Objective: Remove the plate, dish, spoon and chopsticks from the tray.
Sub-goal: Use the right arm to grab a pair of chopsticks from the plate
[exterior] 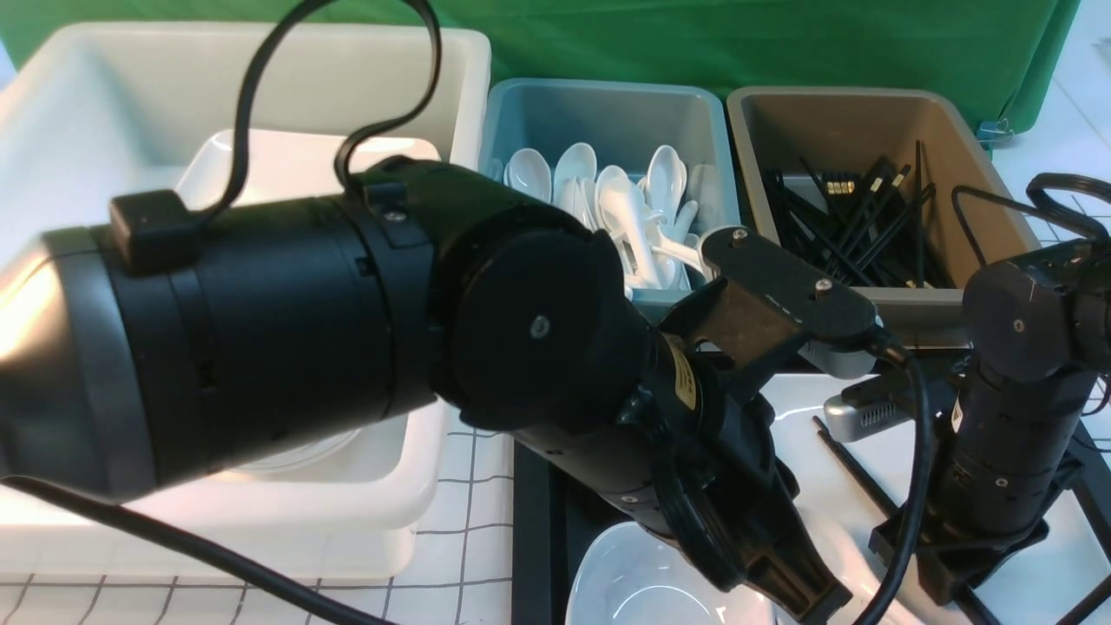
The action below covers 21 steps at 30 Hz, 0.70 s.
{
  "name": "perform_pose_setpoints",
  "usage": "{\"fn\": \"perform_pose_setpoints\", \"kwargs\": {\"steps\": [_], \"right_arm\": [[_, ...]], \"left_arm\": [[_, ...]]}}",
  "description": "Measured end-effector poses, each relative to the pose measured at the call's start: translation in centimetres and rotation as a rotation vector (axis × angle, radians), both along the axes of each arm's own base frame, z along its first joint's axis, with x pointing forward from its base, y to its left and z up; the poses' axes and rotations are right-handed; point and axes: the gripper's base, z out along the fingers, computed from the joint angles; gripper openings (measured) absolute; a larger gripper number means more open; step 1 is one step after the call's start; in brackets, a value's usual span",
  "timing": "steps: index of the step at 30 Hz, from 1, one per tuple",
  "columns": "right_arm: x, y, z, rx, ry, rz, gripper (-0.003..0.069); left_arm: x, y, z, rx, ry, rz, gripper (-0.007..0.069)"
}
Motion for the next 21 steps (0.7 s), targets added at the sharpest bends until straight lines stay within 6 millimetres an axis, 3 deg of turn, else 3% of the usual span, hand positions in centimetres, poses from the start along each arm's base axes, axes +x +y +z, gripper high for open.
{"fn": "perform_pose_setpoints", "kwargs": {"steps": [2, 8, 12, 16, 18, 19, 20, 21], "right_arm": [[0.0, 0.0, 0.0, -0.002, 0.003, 0.001, 0.0125], [-0.4, -0.2, 0.4, -0.013, 0.034, 0.001, 0.0123], [-1.1, -0.4, 2.2, -0.004, 0.012, -0.002, 0.0123], [-2.6, -0.5, 5.7, 0.056, -0.051, 0.015, 0.0123], [-3.9, -0.7, 8.6, 0.114, -0.111, 0.025, 0.0123], [-4.2, -0.7, 9.9, 0.134, -0.155, 0.035, 0.0123], [-4.1, -0.7, 10.0, 0.135, -0.158, 0.035, 0.0123], [-4.1, -0.7, 11.6, 0.157, -0.22, 0.039, 0.0123]], "left_arm": [[0.0, 0.0, 0.0, -0.001, -0.001, 0.0, -0.0003], [0.0, 0.0, 0.0, -0.001, -0.004, 0.0, -0.0003], [0.1, 0.0, 0.1, -0.005, -0.018, 0.001, -0.0003], [0.4, -0.2, 0.3, -0.029, -0.056, 0.008, -0.0003], [0.9, -0.5, 0.8, -0.079, -0.114, 0.023, -0.0003], [1.2, -0.7, 1.2, -0.105, -0.144, 0.032, -0.0003], [1.2, -0.7, 1.2, -0.103, -0.146, 0.031, -0.0003], [1.6, -0.9, 2.1, -0.139, -0.197, 0.041, -0.0003]]}}
